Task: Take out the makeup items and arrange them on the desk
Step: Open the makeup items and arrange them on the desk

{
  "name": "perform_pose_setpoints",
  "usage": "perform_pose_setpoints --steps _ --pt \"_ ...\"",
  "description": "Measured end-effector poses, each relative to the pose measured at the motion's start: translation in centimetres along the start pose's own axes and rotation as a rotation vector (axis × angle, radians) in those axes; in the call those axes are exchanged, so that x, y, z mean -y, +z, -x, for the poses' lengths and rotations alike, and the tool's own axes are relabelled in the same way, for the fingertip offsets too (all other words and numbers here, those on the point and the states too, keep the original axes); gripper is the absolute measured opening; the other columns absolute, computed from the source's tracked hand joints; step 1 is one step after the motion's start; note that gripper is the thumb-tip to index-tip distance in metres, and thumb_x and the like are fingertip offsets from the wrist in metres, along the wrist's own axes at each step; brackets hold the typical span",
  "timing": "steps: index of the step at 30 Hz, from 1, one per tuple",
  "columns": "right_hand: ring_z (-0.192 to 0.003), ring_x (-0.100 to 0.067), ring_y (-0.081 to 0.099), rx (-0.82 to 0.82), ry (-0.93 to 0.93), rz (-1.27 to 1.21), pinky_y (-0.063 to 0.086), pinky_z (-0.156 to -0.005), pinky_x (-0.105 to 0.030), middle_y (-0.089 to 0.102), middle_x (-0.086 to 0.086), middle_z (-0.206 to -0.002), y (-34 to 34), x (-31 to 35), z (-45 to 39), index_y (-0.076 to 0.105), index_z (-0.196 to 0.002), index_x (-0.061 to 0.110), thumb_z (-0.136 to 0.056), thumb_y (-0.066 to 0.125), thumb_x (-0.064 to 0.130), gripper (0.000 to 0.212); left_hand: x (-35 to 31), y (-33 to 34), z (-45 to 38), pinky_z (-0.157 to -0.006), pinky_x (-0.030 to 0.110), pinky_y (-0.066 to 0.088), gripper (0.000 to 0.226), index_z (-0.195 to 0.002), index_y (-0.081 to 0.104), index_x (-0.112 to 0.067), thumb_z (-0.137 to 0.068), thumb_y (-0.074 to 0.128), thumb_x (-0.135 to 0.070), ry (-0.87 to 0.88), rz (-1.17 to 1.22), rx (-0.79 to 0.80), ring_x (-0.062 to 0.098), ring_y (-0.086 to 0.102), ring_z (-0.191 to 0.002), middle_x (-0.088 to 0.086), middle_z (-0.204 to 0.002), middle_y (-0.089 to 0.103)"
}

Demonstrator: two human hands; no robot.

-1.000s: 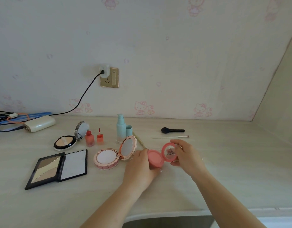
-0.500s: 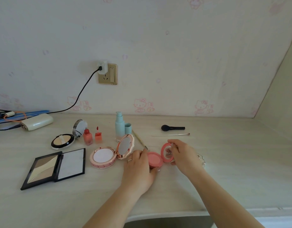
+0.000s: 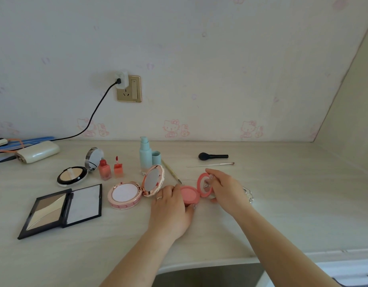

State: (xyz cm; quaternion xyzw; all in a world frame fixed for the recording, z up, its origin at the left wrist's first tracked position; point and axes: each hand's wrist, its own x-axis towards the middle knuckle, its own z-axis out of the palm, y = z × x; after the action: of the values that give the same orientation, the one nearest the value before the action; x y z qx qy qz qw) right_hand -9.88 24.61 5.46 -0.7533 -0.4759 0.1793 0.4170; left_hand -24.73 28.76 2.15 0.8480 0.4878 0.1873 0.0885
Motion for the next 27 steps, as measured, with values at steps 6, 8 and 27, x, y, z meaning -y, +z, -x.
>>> perform_pose_setpoints --steps 6,8,27 --pt "-0.085 -0.012 0.067 0.001 0.055 -0.139 0.059 -0.073 -0.035 0.066 0.003 -0.103 -1.4 -0.1 0.3 0.055 -0.125 0.027 -0.097 0.036 0.017 0.036 0.1 -0.2 0.0 -0.110 0.032 0.025 0.075 -0.147 0.020 -0.014 -0.089 0.045 -0.053 0.002 0.054 0.018 0.020 0.028 -0.137 0.001 -0.145 0.032" --pt "-0.088 -0.009 0.066 -0.046 0.057 -0.250 0.056 -0.072 -0.036 0.065 0.001 -0.104 -2.7 -0.3 0.3 0.056 -0.119 0.027 -0.097 0.034 0.014 0.033 0.1 -0.3 0.1 -0.111 0.032 0.024 0.078 -0.149 0.016 -0.013 -0.089 0.047 -0.053 0.014 0.091 0.006 0.020 0.026 -0.138 0.001 -0.147 0.029" --pt "-0.123 -0.021 0.047 0.010 -0.013 0.451 0.040 -0.094 -0.030 0.054 -0.001 -0.133 -4.0 -4.2 0.4 0.030 -0.143 0.029 -0.080 0.065 0.040 0.072 -5.9 -0.1 3.7 -0.110 0.032 0.034 0.073 -0.145 0.023 -0.036 -0.080 0.052 -0.053 0.141 0.788 0.006 -0.006 0.032 -0.131 -0.018 -0.141 0.040"
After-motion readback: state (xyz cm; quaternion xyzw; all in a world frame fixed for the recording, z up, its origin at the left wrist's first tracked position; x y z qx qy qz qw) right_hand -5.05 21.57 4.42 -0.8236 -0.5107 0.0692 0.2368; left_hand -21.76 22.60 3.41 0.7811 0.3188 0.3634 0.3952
